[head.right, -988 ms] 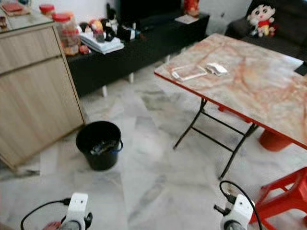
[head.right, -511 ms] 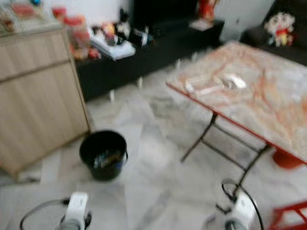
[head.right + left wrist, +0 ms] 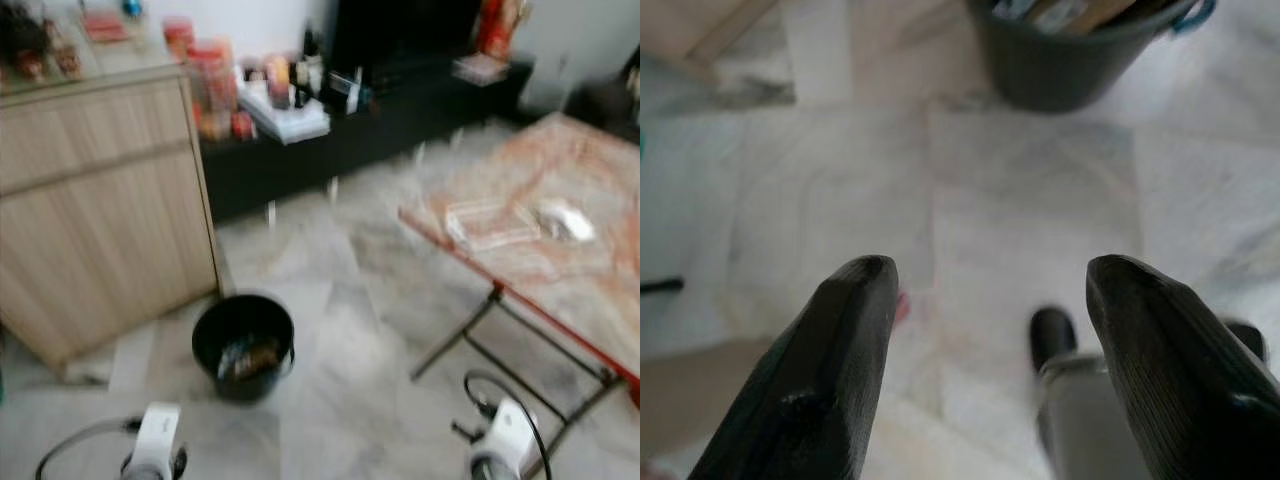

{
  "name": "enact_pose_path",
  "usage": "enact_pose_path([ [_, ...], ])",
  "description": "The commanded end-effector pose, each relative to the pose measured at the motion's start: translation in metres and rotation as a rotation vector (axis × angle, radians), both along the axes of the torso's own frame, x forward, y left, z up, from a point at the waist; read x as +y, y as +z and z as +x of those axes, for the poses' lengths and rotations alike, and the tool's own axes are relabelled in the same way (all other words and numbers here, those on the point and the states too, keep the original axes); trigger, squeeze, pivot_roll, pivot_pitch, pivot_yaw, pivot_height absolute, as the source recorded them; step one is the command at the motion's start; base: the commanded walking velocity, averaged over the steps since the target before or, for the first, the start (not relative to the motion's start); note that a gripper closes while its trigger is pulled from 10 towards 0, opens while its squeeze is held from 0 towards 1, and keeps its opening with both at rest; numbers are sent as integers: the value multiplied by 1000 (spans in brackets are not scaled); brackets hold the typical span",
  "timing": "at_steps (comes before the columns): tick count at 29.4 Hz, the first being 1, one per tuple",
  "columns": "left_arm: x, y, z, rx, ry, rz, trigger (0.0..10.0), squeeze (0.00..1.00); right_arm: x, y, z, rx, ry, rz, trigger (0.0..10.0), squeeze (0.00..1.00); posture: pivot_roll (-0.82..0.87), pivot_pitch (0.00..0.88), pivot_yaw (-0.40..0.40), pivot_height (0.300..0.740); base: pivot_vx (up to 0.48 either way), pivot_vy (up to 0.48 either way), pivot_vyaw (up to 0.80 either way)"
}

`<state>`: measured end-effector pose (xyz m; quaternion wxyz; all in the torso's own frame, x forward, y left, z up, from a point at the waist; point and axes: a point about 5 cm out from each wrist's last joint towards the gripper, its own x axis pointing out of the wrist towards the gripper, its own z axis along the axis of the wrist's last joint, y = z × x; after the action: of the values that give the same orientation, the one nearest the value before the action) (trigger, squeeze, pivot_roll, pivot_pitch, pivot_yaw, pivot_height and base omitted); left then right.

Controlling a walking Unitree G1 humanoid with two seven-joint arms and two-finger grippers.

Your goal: Picking trash to rubbish bin

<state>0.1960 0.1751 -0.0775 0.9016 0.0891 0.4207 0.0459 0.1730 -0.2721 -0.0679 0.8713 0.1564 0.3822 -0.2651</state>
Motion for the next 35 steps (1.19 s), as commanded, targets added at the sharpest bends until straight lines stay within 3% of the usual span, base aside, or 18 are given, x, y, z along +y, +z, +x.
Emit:
enact_pose_path([
  [1, -13, 0, 1, -1, -19, -27, 10000, 0, -12, 3, -4, 8, -3, -36, 10000, 0, -43, 10, -104, 740, 412, 0, 800],
  [4, -13, 0, 1, -1, -22, -26, 10000, 0, -12, 3, -3, 2, -11, -34, 10000, 0, -44, 3, -103, 740, 414, 0, 800],
  [13, -13, 0, 2, 0, -31, -25, 10000, 0, -13, 3, -4, 8, -18, -31, 10000, 0, -44, 0, -97, 740, 415, 0, 0],
  [20, -13, 0, 2, 0, -31, -23, 10000, 0, -15, 4, -5, 5, -20, -33, 10000, 0, -42, 0, -99, 740, 411, 0, 622],
  [27, -13, 0, 2, 0, -29, -25, 10000, 0, -15, 5, -2, 0, -11, -30, 10000, 0, -43, 0, -103, 740, 412, 0, 0],
  [35, -14, 0, 3, -4, -24, -26, 10000, 0, -14, 12, 12, -45, 19, -28, 10000, 0, -42, 0, -107, 740, 411, 0, 0],
])
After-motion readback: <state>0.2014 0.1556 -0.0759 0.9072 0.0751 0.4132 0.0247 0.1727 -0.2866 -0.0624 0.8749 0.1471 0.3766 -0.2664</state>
